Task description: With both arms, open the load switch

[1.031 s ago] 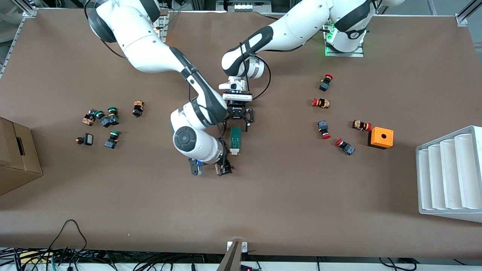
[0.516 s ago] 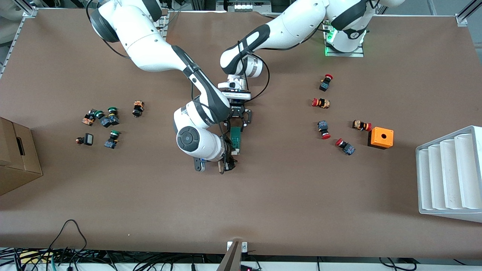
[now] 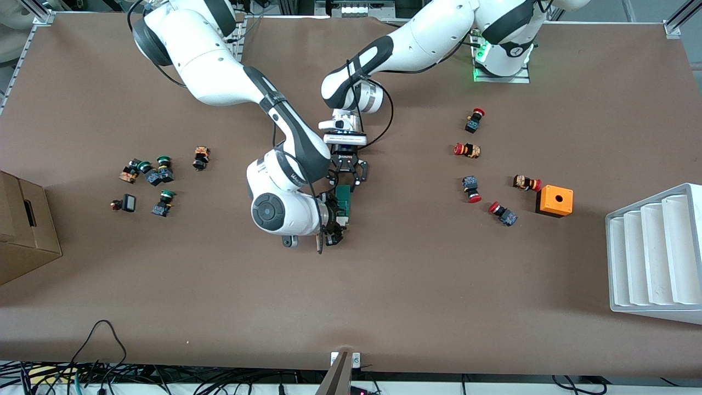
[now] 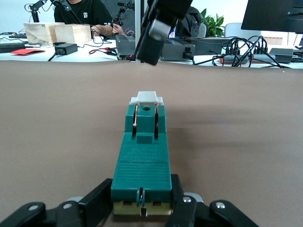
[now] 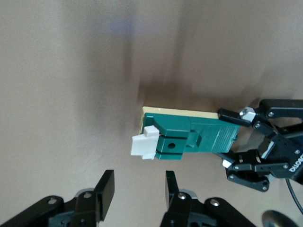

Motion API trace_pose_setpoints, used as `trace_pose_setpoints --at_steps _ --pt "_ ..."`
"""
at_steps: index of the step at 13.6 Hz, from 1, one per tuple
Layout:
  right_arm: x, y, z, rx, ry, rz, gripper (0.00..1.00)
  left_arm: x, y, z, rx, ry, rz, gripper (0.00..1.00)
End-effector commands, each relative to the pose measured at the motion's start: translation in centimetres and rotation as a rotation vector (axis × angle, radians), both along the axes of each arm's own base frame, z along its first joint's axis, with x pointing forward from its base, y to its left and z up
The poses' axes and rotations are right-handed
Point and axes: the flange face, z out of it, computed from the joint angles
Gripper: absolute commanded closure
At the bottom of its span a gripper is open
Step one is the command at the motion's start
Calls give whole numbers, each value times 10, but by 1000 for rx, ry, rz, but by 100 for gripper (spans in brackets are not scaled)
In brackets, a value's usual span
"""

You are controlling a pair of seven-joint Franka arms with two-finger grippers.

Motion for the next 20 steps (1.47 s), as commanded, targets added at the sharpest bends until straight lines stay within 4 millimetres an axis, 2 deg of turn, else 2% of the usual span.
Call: trace_pose_setpoints --at_steps 1,4,9,20 --pt "9 -5 -11 43 38 -49 49 -1 -13 -16 -38 16 -40 51" --pt "12 -9 -25 54 49 -72 49 -1 -13 -16 -36 15 -40 51" --pt "15 -11 -30 57 51 -78 49 -1 -13 -15 -36 14 -39 50" --pt "6 -3 -46 41 84 -81 49 0 -13 -14 -29 8 -38 48"
